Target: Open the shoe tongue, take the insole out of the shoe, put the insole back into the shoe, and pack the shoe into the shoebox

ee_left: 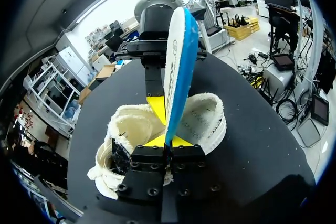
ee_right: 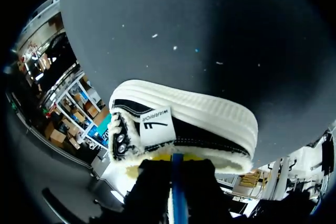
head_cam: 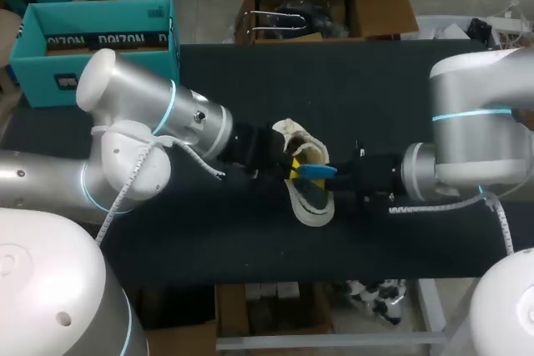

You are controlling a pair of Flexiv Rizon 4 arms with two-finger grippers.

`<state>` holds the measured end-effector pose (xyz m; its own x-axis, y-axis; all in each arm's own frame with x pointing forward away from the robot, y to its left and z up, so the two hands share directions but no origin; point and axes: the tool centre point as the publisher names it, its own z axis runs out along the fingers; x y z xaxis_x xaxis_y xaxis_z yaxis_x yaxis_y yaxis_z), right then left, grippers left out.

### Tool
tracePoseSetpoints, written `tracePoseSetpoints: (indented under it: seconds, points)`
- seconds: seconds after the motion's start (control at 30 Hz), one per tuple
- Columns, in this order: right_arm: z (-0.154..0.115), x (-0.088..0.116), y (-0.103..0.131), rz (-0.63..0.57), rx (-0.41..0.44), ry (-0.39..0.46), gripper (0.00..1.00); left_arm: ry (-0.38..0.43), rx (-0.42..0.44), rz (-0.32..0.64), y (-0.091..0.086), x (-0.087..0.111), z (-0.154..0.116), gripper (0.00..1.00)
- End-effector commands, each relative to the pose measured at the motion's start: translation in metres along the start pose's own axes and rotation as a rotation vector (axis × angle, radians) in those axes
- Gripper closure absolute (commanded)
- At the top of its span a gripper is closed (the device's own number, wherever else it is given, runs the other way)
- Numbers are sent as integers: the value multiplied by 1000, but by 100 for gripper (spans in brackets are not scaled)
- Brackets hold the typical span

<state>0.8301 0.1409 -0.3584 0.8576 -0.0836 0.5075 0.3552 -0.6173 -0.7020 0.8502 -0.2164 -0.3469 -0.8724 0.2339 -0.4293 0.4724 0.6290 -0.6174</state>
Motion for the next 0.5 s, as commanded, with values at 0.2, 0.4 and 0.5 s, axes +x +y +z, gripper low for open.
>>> tracePoseSetpoints:
  seconds: [0.2,0.4,0.5]
  points:
    - [-2,0,3,4,3,-15,100,11,33,11,-8,5,-7,54]
    - [-4,-4,2,3,-2,-6,100,14,68,51,-24,14,-15,58]
    - [-6,-6,0,0,-4,1,100,13,69,66,-29,17,-15,73]
